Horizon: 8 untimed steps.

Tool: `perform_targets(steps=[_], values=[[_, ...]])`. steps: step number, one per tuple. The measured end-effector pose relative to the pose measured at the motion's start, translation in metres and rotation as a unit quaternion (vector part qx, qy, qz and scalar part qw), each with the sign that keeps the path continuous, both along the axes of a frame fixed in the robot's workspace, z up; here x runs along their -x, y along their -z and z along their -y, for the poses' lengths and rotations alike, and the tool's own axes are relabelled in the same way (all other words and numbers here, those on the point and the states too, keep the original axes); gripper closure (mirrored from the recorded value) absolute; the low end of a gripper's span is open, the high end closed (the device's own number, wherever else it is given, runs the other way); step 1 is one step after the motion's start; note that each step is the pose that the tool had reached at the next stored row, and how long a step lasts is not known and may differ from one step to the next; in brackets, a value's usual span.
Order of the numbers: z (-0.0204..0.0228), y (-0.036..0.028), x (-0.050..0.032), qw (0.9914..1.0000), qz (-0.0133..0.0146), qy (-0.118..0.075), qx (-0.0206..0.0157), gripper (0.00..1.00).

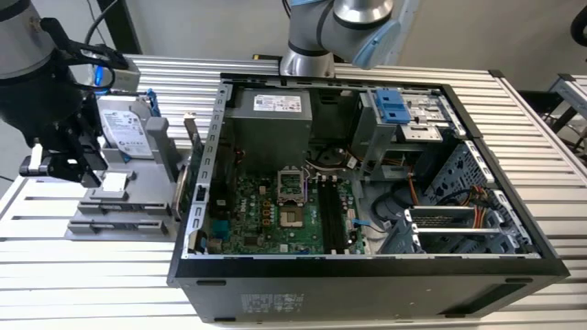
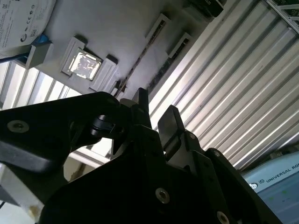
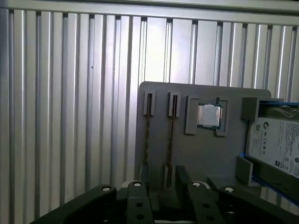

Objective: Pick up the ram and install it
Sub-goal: 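Pick up the ram and move it above insertion slot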

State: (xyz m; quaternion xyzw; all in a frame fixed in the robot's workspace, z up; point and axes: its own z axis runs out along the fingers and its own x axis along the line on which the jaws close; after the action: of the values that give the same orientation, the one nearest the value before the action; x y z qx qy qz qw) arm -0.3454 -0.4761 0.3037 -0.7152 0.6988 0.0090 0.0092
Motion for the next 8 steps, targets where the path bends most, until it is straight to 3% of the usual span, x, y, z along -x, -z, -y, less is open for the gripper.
perform_targets(steps=[8], values=[[0.0, 0.0116, 0.0001, 0.99995, 0.0, 0.01, -0.0001, 0.0]])
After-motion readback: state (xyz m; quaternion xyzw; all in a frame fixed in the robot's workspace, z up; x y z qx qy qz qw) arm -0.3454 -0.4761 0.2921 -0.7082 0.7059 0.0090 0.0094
